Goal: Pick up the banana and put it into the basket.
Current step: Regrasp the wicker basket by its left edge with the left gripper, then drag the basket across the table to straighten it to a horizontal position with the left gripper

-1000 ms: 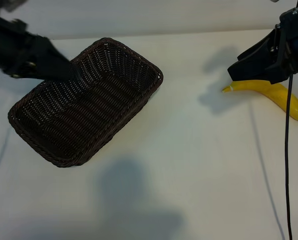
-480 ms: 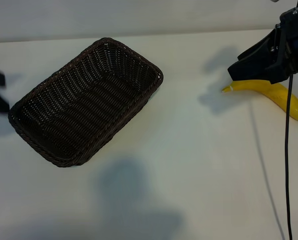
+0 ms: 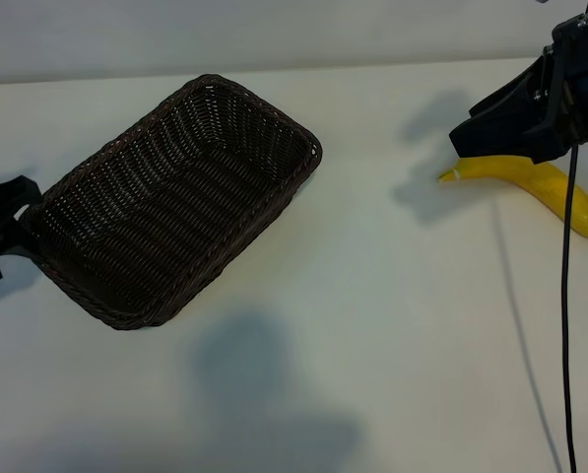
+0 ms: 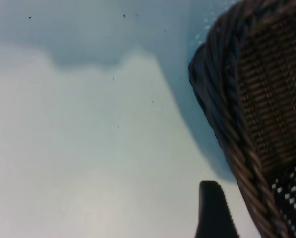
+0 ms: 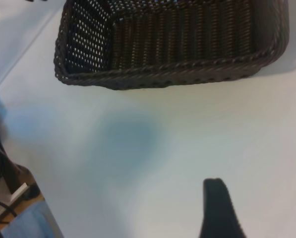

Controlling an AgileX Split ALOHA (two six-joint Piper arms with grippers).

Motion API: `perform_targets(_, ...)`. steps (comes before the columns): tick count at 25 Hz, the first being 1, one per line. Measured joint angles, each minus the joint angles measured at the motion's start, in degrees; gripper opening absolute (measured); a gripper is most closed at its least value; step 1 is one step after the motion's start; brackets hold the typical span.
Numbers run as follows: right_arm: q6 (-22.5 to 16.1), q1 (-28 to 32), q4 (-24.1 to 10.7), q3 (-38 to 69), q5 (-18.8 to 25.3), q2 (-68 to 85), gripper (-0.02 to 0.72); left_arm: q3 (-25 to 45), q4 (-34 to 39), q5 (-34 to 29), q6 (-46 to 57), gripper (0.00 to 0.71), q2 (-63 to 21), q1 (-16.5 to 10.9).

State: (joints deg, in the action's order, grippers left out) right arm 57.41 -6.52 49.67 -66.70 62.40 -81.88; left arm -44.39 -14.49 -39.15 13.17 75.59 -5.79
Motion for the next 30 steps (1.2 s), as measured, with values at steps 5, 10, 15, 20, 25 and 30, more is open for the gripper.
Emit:
perform_targets(5,0.0,0.0,0.0,0.0,0.0,0.0,0.422,0.0,-1.71,4.09,0.41,0.467,3.64,0.0)
perform_targets(10,-0.01,0.0,0.0,0.0,0.0,0.0,0.422,0.0,-5.54,6.73,0.16,0.467,9.32,0.0)
perform_targets(15,-0.06,0.0,0.0,0.0,-0.25,0.0,0.422,0.0,-10.7,11.17,-1.93,0.467,13.82,0.0)
perform_targets(20,-0.11,0.0,0.0,0.0,-0.36,0.0,0.422,0.0,-12.61,11.83,-3.09,0.365,19.61,0.0)
perform_targets(25,-0.45,0.0,0.0,0.0,-0.59,0.0,0.422,-0.53,-15.56,11.58,-9.58,0.186,21.54,-0.07)
perform_targets(30,-0.88,0.0,0.0,0.0,-1.09,0.0,0.422,-7.76,-15.27,0.14,-22.65,0.183,20.67,-0.07)
